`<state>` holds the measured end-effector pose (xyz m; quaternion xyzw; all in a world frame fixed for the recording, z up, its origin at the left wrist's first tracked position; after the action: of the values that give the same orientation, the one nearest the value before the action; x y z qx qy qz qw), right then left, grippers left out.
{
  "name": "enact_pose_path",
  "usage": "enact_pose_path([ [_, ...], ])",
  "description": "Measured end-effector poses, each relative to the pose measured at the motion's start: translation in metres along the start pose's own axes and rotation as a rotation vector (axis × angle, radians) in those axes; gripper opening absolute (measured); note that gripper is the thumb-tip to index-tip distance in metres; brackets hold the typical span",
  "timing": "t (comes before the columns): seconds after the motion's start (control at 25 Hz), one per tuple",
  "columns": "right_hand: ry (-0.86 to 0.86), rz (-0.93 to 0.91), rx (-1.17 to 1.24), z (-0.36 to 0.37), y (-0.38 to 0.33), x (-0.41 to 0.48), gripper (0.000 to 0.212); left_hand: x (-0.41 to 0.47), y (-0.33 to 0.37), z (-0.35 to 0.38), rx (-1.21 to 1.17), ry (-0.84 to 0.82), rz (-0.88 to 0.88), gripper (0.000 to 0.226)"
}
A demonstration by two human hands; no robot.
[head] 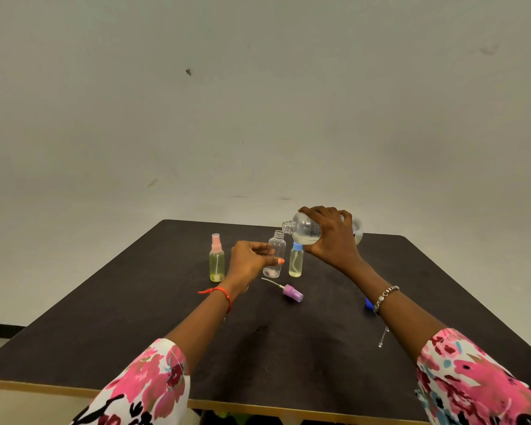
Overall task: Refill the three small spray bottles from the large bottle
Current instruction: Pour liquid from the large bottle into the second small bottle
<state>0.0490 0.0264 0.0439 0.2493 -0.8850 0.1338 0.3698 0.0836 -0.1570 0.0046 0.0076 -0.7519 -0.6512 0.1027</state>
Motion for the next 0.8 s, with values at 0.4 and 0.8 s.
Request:
enact_pose_path([
  [0.4,0.009,0.004,0.021,-0.0006,0.0012,-0.0019,0.065,-0.0024,0.0012,0.0027,0.036,-0.012,0.0,0.043],
  [0.8,0.005,-0.008,0.0,-0.0028,0.0006,-0.0012,0.066,-0.0019,0.003,0.0045,0.062,-0.009,0.008,0.044],
])
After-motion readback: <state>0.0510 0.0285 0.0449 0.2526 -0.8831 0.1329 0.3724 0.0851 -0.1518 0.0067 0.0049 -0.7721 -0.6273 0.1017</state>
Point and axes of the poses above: each hand's wrist, its own x-axis towards the middle knuckle, its own z-axis out of the palm, y = z × x, the point moved 1 cm from there along x, towards the middle knuckle, and after that the axes turned 2 degrees about -z, right-handed, at the moved point
